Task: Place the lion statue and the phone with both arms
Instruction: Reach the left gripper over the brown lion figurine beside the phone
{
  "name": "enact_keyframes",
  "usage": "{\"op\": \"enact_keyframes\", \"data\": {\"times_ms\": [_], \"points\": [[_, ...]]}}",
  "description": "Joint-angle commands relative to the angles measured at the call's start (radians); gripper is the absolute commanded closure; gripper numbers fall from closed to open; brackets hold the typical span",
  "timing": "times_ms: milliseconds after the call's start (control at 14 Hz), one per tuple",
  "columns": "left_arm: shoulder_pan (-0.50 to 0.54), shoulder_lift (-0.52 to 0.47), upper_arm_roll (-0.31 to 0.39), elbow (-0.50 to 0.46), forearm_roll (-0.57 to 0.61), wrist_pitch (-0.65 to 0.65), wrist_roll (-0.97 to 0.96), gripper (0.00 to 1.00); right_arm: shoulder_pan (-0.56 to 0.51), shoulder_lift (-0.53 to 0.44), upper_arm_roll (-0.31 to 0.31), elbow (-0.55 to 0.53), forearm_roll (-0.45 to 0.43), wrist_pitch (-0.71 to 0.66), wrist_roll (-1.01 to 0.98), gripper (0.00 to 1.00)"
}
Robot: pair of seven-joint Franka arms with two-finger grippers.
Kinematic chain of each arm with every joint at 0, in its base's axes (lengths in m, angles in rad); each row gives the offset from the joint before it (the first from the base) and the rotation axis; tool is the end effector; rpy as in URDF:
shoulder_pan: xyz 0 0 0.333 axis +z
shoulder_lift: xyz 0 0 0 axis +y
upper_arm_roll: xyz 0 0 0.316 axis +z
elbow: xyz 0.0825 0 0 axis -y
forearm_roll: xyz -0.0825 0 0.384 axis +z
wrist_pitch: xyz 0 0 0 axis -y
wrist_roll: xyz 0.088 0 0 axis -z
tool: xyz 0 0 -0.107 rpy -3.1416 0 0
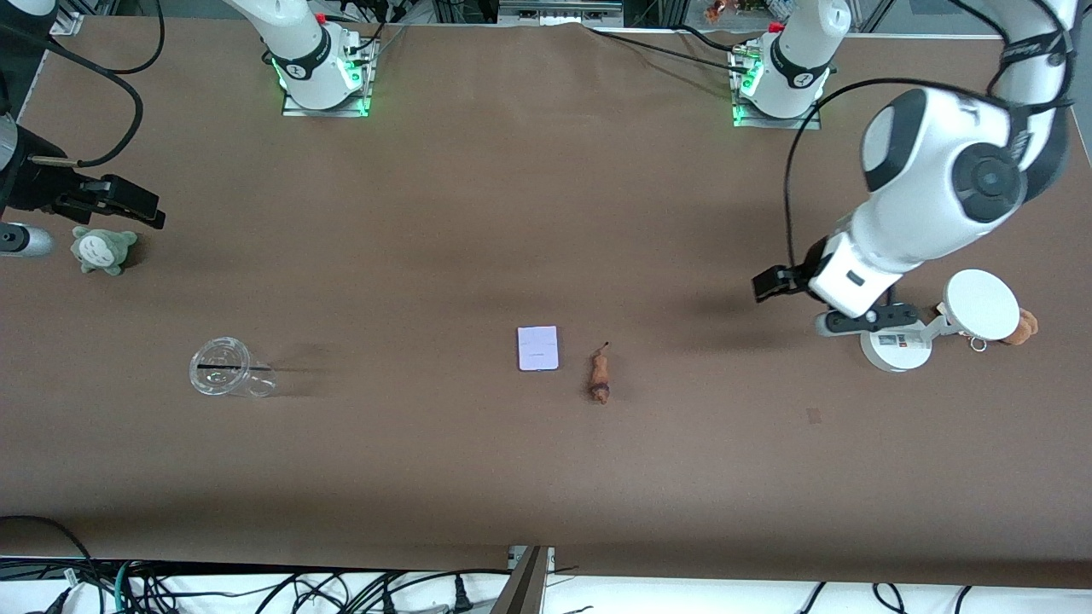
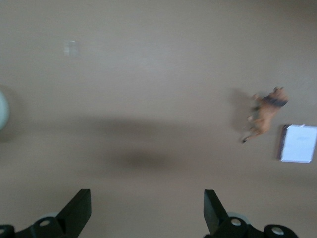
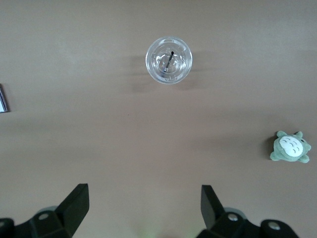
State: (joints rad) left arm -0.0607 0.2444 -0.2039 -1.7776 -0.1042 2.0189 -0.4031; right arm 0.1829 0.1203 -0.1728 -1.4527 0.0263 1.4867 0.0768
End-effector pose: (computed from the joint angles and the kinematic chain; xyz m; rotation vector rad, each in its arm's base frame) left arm 0.6042 -0.1616 0.4227 2.9919 0.2845 -0.0690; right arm 0.5818 0.0152 0.6052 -3.1352 0.1023 0.1329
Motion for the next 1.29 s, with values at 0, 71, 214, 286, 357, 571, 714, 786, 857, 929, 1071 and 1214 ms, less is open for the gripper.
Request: {"op": "enact_keyframes", "data": {"times_ms": [0, 71, 214, 286, 357, 571, 714, 786, 857, 929, 1071, 1214], "points": [[-0.028, 0.097, -0.07, 0.014, 0.012, 0.136, -0.156, 0.0, -0.011, 0.001, 0.004, 0.012, 0.007, 0.0, -0.002, 0.0], [-0.069, 0.127, -0.069, 0.023, 0.055, 0.164, -0.219, 0.0, -0.013, 0.001, 0.004, 0.012, 0.006, 0.004, -0.003, 0.0], [-0.151, 0.179, -0.071, 0.068, 0.124, 0.207, -0.333, 0.0, -0.011, 0.001, 0.004, 0.012, -0.002, 0.007, -0.003, 0.0], [-0.183, 0.237, -0.068, 0.126, 0.127, 0.208, -0.403, 0.0, -0.011, 0.001, 0.004, 0.011, -0.002, 0.009, -0.002, 0.0], [-0.203, 0.292, -0.068, 0.185, 0.127, 0.208, -0.43, 0.0, -0.013, 0.001, 0.003, 0.011, -0.002, 0.009, -0.002, 0.0], [-0.255, 0.404, -0.057, 0.265, 0.197, 0.21, -0.524, 0.0, -0.016, 0.001, 0.003, 0.012, -0.002, 0.009, -0.002, 0.0], [-0.294, 0.458, -0.055, 0.318, 0.286, 0.21, -0.621, 0.0, -0.016, 0.001, 0.003, 0.012, 0.0, 0.009, -0.002, 0.0], [-0.312, 0.499, -0.055, 0.369, 0.291, 0.21, -0.647, 0.0, -0.016, 0.001, 0.003, 0.012, 0.003, 0.009, -0.002, 0.0], [-0.321, 0.53, -0.054, 0.406, 0.29, 0.21, -0.666, 0.0, -0.016, 0.001, 0.003, 0.011, 0.003, 0.009, -0.002, 0.0], [-0.332, 0.555, -0.054, 0.432, 0.293, 0.211, -0.692, 0.0, -0.017, 0.001, 0.003, 0.011, 0.004, 0.009, -0.002, 0.0], [-0.376, 0.59, -0.017, 0.467, 0.305, 0.228, -0.704, 0.0, -0.016, 0.001, 0.003, 0.011, 0.001, 0.009, 0.0, 0.0], [-0.427, 0.598, 0.038, 0.471, 0.31, 0.25, -0.703, 0.0, -0.014, 0.001, 0.003, 0.011, 0.0, 0.009, -0.002, 0.0]]}}
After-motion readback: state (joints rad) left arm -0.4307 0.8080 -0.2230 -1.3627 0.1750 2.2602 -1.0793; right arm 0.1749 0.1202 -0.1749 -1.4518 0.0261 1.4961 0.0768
